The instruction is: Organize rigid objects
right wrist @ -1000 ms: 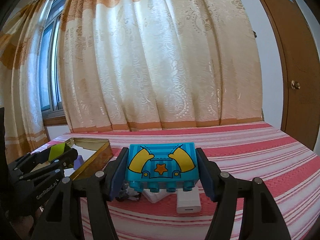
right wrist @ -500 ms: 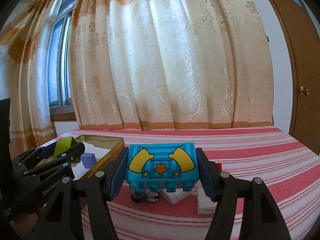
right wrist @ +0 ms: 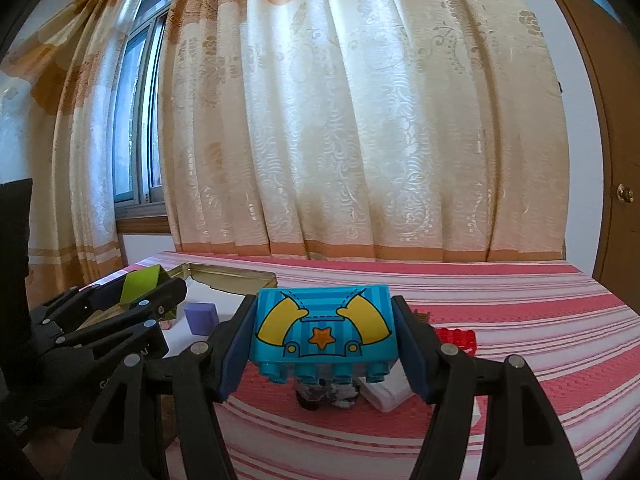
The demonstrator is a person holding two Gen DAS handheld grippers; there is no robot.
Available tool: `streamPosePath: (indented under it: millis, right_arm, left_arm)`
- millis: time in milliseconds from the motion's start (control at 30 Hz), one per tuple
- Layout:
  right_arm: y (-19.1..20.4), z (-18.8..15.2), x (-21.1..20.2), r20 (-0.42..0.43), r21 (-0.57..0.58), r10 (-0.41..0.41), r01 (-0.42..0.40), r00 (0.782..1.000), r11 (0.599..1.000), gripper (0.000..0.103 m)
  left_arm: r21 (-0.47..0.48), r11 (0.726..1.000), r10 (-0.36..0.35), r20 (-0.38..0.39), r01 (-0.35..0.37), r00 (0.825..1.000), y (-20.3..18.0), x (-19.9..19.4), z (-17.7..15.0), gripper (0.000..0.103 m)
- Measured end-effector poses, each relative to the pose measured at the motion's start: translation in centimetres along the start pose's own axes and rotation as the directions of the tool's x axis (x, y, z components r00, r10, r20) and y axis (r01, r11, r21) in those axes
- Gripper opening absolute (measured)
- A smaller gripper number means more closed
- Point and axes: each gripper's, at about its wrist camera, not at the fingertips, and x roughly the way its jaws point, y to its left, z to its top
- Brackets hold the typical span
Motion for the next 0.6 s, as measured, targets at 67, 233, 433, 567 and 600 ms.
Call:
streamPosePath:
  millis: [67, 233, 433, 567, 600]
  right_arm:
    - [0.2, 0.0, 0.1, -0.001, 0.0, 0.004, -0.004, 1.0, 1.0, 0.067]
    - [0.7, 0.0, 0.3, -0.004, -0.004, 0.015, -0.015, 1.0, 1.0, 0.067]
    - [1.4, 0.0, 0.5, -0.007, -0.008, 0.027, -0.027, 1.0, 1.0, 0.067]
    - [2.0, 0.1, 0.8, -0.011, -0.013, 0.036, -0.036, 0.999, 0.999, 0.067]
    - [2.1, 0.1, 0.8, -0.012, -0.015, 0.039, -0.039, 0.999, 0.999, 0.067]
  left_arm:
    - [-0.004, 1.0, 0.003, 0.001, -0.003, 1.0, 0.3, 0.0, 0.0, 0.049]
    - [-0.012, 1.0, 0.013, 0.005, -0.013, 1.0, 0.9, -0.2, 0.0, 0.049]
    - [-0.019, 0.999, 0.027, 0.012, -0.027, 1.0, 1.7, -0.3, 0.0, 0.049]
    - [-0.03, 0.999, 0.03, 0.009, -0.03, 1.0, 2.2, -0.2, 0.0, 0.049]
    - [-0.032, 0.999, 0.032, 0.009, -0.032, 0.999, 2.3, -0.2, 0.0, 0.049]
